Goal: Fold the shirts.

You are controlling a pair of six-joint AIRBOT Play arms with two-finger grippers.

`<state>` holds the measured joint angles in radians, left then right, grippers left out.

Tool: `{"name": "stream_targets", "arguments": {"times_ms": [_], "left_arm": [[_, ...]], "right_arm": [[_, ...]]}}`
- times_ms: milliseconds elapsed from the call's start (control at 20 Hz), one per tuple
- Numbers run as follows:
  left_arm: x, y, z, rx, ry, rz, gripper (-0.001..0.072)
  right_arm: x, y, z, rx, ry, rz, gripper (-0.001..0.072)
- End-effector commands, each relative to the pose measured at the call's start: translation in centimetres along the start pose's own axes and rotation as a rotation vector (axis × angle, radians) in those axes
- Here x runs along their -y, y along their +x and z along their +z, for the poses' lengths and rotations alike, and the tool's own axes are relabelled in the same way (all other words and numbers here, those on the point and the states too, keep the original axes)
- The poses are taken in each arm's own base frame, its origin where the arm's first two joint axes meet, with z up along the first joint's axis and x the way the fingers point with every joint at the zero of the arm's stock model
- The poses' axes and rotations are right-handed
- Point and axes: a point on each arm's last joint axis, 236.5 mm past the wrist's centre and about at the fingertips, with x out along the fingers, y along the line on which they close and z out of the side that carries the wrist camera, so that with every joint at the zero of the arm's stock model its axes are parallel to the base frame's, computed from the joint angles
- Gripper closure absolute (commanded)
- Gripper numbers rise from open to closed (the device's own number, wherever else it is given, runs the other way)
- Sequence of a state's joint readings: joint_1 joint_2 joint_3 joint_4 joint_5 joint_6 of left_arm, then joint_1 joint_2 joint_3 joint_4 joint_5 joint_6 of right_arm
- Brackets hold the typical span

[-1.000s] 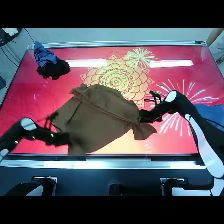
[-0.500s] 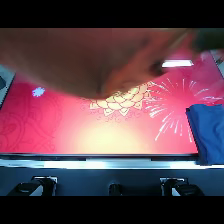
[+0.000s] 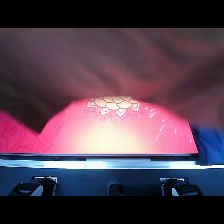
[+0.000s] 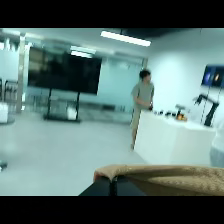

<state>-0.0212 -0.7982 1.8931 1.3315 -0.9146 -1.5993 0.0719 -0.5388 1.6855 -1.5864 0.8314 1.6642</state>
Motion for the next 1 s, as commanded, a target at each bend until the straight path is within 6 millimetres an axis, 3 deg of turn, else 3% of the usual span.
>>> {"name": "stream_targets", "arguments": {"times_ms": [0, 100, 250, 350, 450, 550, 750, 850, 900, 950], "left_arm": [[-3.6, 4.4, -11.3, -0.318, 0.020, 0.074, 0.0683], [-5.8, 7.3, -20.0, -0.502, -0.017, 0.101, 0.0683], [-9.8, 11.4, -32.4, -0.685, -0.040, 0.166, 0.0683], [-12.0, 12.8, -40.8, -0.836, -0.064, 0.198, 0.0683], [-13.2, 13.4, -46.5, -0.947, -0.087, 0.215, 0.0683], [-13.8, 13.8, -50.7, -1.009, -0.135, 0.232, 0.0682], [-13.4, 13.2, -57.0, -1.129, -0.228, 0.230, 0.0682], [-12.8, 12.8, -58.6, -1.169, -0.291, 0.227, 0.0682], [-12.7, 12.5, -58.9, -1.185, -0.324, 0.244, 0.0682], [-13.0, 12.2, -58.6, -1.199, -0.335, 0.252, 0.0671]], "right_arm": [[4.6, 1.8, -12.2, -0.481, -0.092, -0.176, 0.0669], [5.9, 5.1, -20.7, -0.728, -0.141, -0.206, 0.0668], [6.1, 13.1, -32.8, -0.825, -0.141, -0.179, 0.0669], [5.9, 16.9, -40.7, -0.878, 0.009, -0.215, 0.0668], [4.7, 19.5, -47.0, -0.904, 0.198, -0.231, 0.0667], [3.3, 20.3, -52.2, -0.961, 0.333, -0.223, 0.0668], [0.9, 18.0, -61.1, -1.164, 0.535, -0.249, 0.0668], [-0.1, 17.2, -62.8, -1.219, 0.600, -0.255, 0.0667], [-0.1, 17.3, -62.7, -1.214, 0.601, -0.254, 0.0667], [0.1, 17.6, -61.9, -1.194, 0.591, -0.248, 0.0615]]}}
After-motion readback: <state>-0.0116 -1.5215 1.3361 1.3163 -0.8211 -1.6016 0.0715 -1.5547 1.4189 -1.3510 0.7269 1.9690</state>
